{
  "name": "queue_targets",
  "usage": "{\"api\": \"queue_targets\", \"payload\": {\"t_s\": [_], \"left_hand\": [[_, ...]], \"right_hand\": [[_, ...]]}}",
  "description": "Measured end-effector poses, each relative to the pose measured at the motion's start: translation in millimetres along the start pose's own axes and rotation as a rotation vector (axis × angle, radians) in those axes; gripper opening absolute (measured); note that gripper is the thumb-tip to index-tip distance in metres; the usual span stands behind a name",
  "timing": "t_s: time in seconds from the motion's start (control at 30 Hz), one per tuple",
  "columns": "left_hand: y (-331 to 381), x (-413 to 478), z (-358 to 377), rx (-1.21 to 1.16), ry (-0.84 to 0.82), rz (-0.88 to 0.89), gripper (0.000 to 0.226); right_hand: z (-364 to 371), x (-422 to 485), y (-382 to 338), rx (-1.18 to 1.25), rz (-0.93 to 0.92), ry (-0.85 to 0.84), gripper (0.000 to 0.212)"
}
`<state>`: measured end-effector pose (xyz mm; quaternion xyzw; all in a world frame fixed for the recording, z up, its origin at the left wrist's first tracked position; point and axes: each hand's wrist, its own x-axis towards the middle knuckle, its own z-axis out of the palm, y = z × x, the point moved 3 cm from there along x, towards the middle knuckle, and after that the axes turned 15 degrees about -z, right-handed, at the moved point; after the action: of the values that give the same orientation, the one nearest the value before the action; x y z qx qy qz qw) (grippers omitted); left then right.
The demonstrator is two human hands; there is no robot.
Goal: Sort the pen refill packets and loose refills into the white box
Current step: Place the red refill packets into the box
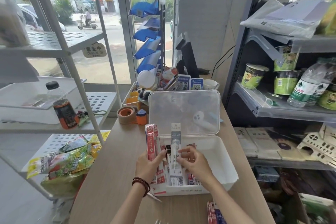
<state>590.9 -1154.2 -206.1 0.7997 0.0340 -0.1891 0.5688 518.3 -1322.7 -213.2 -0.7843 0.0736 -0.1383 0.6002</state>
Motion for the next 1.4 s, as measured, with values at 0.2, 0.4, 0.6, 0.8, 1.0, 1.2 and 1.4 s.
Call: {"api": "queue_targets", "payload": {"t_s": [0.2,0.4,0.6,0.8,1.0,1.2,1.4], "left_hand": [[8,-10,-6,-0.169,-0.029,-0.007,0.025],[2,-11,-28,-0.203,0.041,-0.095,0.029],[-4,-12,-41,-0.188,-0.013,-0.124,0.024],[9,-16,-34,-0.191,0.011,-0.082,0.02],[21,-19,-10,-0.143,-0.018,-0.051,0.018],[19,-24,-9,-0.065,-0.039,-0.03,0.016],[20,-22,-27,-0.172,-0.091,-0.089,0.017]], "right_hand": [[12,-3,-9,-0.126,-0.03,-0.152,0.037],[40,2,-2,-0.42,-0.027,-0.298,0.046],[45,2,2,-0.549,-0.07,-0.265,0.035],[26,-2,-32,-0.178,-0.079,-0.105,0.017],[14,-8,-52,-0.079,-0.073,-0.133,0.019],[16,-12,-47,0.013,-0.051,-0.104,0.022],[23,-2,-44,-0.001,-0.069,-0.057,0.014]]}}
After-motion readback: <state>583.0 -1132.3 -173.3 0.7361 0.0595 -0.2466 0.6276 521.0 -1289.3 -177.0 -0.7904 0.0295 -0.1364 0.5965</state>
